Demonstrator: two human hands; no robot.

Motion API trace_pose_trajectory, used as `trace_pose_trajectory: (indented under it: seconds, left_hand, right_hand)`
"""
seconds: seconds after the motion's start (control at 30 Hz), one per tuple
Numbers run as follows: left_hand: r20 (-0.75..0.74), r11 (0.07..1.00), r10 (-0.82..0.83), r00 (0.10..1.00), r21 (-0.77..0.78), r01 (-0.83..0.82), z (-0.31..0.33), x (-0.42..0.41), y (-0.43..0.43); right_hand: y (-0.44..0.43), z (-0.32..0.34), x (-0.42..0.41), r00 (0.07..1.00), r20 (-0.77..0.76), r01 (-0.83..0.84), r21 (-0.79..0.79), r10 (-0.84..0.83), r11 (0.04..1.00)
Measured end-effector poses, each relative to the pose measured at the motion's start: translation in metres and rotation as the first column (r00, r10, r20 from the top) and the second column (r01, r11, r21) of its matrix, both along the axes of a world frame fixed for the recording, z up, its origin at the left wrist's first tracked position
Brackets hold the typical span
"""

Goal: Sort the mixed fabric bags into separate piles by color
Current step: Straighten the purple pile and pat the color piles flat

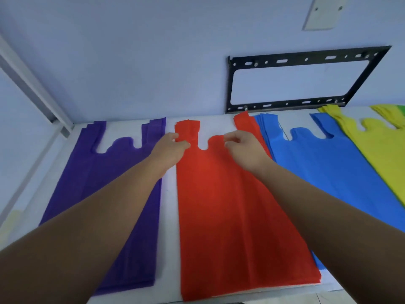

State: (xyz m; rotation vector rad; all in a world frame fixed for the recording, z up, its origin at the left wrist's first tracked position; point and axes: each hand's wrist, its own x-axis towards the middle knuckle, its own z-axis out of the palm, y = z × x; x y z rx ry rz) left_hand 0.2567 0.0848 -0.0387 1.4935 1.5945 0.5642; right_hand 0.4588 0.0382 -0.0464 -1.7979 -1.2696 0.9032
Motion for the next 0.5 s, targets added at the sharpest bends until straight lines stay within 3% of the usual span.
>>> trace_pose_trajectory:
  seconds: [0.2, 0.5]
  left_hand:
    - [0.034, 0.997, 0.056, 0.998, -0.046, -0.055, 0.0, -0.006, 0.004]
    - [0.179, 0.989, 0.122, 0.976, -0.107, -0.104, -0.005, 0.001, 0.039]
  right_hand:
    - [0.037, -0.005, -0.019, 0.981, -0.182, -0.078, -0.094, 0.06, 0.993]
    - [0.09, -0.014, -0.04, 0.962, -0.24, -0.163, -0.137, 0.127, 0.977]
